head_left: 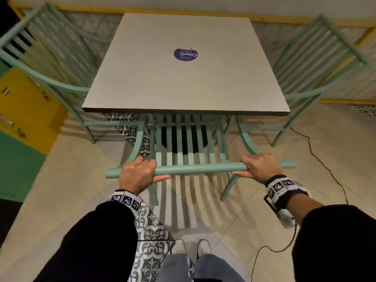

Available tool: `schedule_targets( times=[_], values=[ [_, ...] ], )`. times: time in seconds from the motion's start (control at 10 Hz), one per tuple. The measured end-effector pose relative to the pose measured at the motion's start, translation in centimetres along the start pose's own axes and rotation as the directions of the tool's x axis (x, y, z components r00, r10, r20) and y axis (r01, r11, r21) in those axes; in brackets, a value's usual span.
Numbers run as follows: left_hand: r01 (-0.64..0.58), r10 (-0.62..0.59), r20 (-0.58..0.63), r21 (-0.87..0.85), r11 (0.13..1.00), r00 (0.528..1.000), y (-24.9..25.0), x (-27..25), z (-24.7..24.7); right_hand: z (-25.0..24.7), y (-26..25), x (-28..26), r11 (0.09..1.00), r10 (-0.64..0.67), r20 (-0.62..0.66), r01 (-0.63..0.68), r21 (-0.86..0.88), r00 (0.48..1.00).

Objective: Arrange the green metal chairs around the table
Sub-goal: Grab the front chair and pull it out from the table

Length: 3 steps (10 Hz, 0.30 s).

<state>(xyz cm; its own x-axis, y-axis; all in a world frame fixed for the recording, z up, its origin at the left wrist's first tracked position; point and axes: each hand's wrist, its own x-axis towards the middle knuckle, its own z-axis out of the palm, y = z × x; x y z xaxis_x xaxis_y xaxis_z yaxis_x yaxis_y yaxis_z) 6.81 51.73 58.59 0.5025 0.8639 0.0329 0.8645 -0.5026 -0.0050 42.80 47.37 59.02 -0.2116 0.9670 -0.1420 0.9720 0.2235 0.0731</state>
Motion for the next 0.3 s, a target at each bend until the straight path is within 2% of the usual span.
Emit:
schedule_targets(
  times=[0.1,0.2,0.3],
  values=[
    [-0.007,0.007,-0.033,-0.004,1.0,0.999,0.1,-0.8,0.3,-0.3,-0.4,-0.6,0.999,-0.03,-0.035,0.031,0.025,0.999],
    [0.012,-0.011,0.02,-0.025,1.0,1.0,0.3,-0.3,-0.8,-1.0,-0.9,-0.7,0.999,-0.046,-0.068,0.048,0.022,0.997],
    [0.013,-0.015,-0.029,-0.056,0.998,0.999,1.4,-1.4,-0.3,-1.5,-1.0,-1.7,0.991,0.03,-0.028,-0.026,0.134,0.999]
  ],
)
